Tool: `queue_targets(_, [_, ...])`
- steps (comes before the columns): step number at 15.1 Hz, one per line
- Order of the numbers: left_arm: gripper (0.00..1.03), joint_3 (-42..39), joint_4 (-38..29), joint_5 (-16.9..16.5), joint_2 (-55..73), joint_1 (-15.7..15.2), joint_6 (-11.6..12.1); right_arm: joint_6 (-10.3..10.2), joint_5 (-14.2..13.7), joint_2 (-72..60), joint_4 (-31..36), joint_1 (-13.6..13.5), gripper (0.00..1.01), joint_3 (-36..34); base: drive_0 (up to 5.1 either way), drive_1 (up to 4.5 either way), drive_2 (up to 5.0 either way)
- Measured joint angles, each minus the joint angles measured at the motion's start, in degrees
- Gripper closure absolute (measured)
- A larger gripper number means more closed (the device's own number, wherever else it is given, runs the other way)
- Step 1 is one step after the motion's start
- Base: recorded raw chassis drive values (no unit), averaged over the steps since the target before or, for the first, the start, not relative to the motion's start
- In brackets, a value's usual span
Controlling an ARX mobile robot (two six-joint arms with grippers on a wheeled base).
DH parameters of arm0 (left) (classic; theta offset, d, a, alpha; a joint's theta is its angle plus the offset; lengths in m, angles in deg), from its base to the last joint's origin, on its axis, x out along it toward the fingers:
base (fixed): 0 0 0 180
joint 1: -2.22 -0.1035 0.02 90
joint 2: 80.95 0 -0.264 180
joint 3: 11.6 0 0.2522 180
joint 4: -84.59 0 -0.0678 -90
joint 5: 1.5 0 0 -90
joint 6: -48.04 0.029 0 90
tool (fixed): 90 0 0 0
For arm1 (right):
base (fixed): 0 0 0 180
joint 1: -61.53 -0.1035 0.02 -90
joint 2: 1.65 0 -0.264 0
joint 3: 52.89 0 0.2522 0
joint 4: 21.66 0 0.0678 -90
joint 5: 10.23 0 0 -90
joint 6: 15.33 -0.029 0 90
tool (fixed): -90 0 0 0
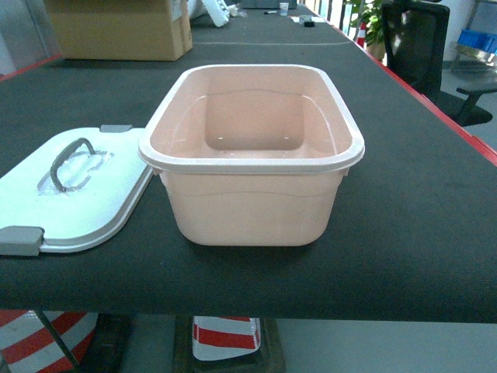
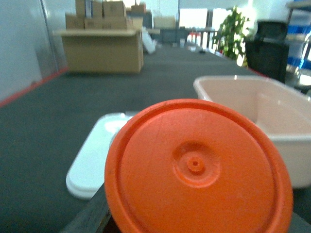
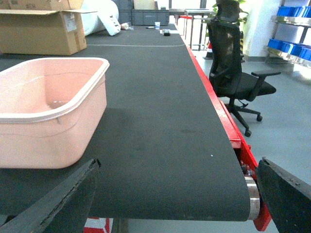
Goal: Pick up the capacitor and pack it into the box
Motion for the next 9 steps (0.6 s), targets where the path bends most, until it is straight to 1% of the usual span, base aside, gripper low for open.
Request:
queue_targets(1, [0.59, 1.3, -15.6, 2.2, 13.8, 4.3, -0.1, 0.0, 0.0, 0.0, 0.0, 0.0, 0.03, 0.0, 0.0, 0.00, 0.0])
queue_targets(2, [0.59, 4.6, -32.2, 5.7, 33.4, 10.8, -0.1, 0.0, 0.0, 0.0, 0.0, 0.0, 0.03, 0.0, 0.0, 0.00, 0.0])
queue_targets(3, [0.59, 12.9, -46.2, 8.7, 51.8, 16.0, -0.2, 0.0, 0.0, 0.0, 0.0, 0.0, 0.03, 0.0, 0.0, 0.00, 0.0])
queue_targets(4, [0.59, 24.1, -54.8, 11.1, 67.0, 20.1, 0.5, 0.0, 0.0, 0.0, 0.0, 0.0, 0.03, 0.0, 0.0, 0.00, 0.0])
queue_targets(5, [0.59, 34.4, -54.3, 12.3, 79.2, 22.9, 1.9, 0.0, 0.0, 0.0, 0.0, 0.0, 0.03, 0.0, 0.0, 0.00, 0.0])
queue_targets(6, [0.59, 44.2, -51.4, 13.8, 91.1, 24.3, 3.7, 0.0, 0.0, 0.0, 0.0, 0.0, 0.03, 0.0, 0.0, 0.00, 0.0])
queue_targets(7, [0.55, 54.0, -47.6, 13.9, 102.2, 24.9, 4.6, 0.0, 0.0, 0.0, 0.0, 0.0, 0.03, 0.0, 0.0, 0.00, 0.0])
queue_targets(8, [0.40, 60.3, -47.3, 14.0, 108.4, 25.0, 4.7, 0.0, 0.0, 0.0, 0.0, 0.0, 0.03, 0.0, 0.0, 0.00, 0.0])
queue_targets(9, [0.26, 61.4, -47.5, 14.1, 109.1, 25.0, 4.7, 0.0, 0.0, 0.0, 0.0, 0.0, 0.03, 0.0, 0.0, 0.00, 0.0])
